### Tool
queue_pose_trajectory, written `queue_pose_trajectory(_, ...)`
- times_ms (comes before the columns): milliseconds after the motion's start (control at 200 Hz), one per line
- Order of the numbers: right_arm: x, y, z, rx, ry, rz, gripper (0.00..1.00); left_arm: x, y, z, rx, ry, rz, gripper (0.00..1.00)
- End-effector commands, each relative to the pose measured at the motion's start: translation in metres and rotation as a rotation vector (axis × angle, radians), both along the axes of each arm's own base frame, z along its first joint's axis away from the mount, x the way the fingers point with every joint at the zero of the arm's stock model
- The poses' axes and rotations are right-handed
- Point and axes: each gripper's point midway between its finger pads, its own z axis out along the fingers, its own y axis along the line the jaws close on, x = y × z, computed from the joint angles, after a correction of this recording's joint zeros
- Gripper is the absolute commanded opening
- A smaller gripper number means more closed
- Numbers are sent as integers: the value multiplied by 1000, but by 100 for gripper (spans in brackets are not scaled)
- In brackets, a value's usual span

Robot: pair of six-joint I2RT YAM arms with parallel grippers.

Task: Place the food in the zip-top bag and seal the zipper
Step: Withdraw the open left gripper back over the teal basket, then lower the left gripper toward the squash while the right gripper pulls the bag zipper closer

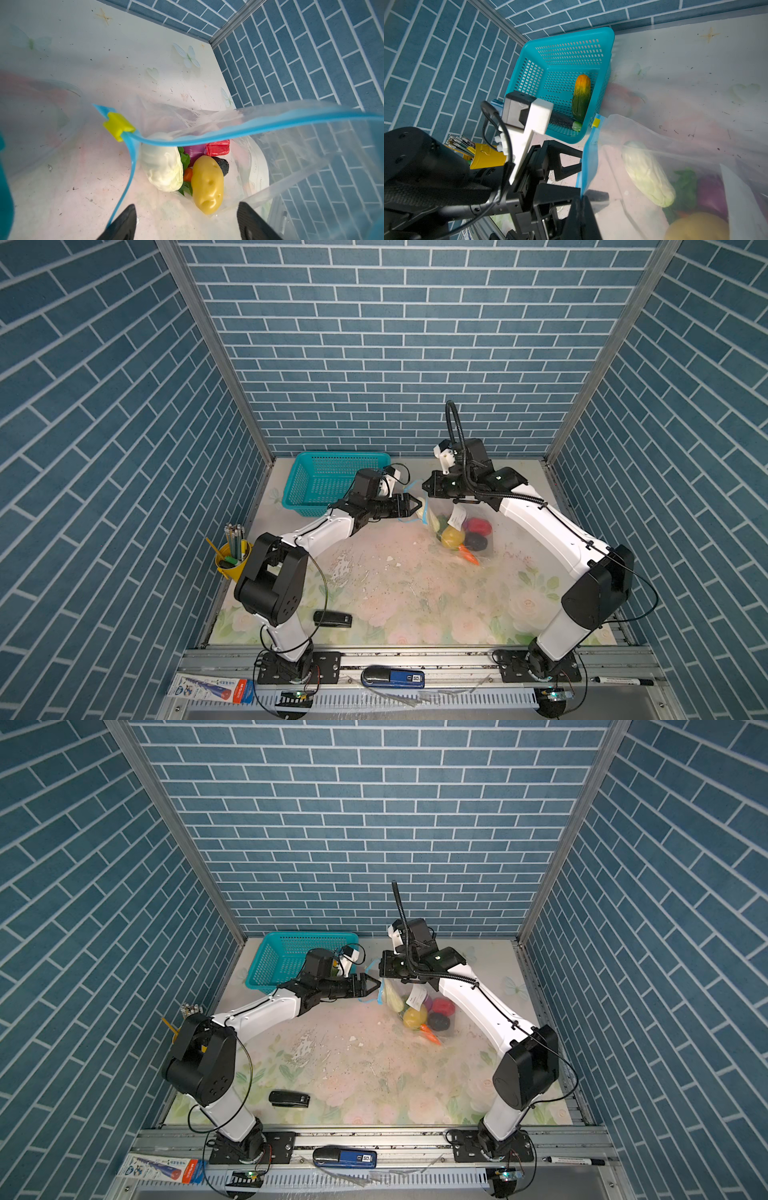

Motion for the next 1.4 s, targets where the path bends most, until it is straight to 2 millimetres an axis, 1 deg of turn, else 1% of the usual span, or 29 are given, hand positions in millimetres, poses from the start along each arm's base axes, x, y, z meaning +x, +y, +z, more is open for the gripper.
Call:
queue_pose_trajectory(0,-7,-4,14,36,-14,-8,0,-2,2,23,8,-57,0,77)
queue_pose_trajectory(190,-8,-7,16,34,-26,-17,0,-5,14,36,50,-89,32,77)
queue_pose_trajectory(295,-9,-9,15,33,-27,-20,0,-5,26,43,91,-98,61,77)
queue_pose_trajectory(430,-11,-10,13,33,-27,-19,0,1,48,45,160,-73,128,76)
queue_pose_trajectory(550,-11,-10,13,36,-29,-21,0,8,71,42,231,-30,207,75)
queue_pose_trajectory(625,-10,-10,13,39,-31,-21,0,14,82,41,269,-18,261,75)
queue_pose_trajectory(755,-10,-9,13,42,-28,-21,0,28,105,34,371,4,385,77)
queue_pose_trajectory(875,-10,-9,14,40,-27,-20,0,45,122,27,444,31,471,79)
queue_pose_trajectory(1035,-8,-8,15,40,-26,-19,0,69,141,8,511,90,558,79)
queue_pose_trajectory(1105,-8,-7,16,40,-23,-18,0,78,145,-2,525,120,569,79)
queue_pose_trajectory(1255,-6,-8,20,15,-15,-34,0,92,150,-14,535,140,593,79)
queue_pose_trajectory(1300,-5,-11,19,-29,-16,-48,0,96,150,-18,538,146,595,80)
queue_pose_trajectory(1390,-6,-20,14,-196,-40,-82,0,100,151,-24,542,165,593,79)
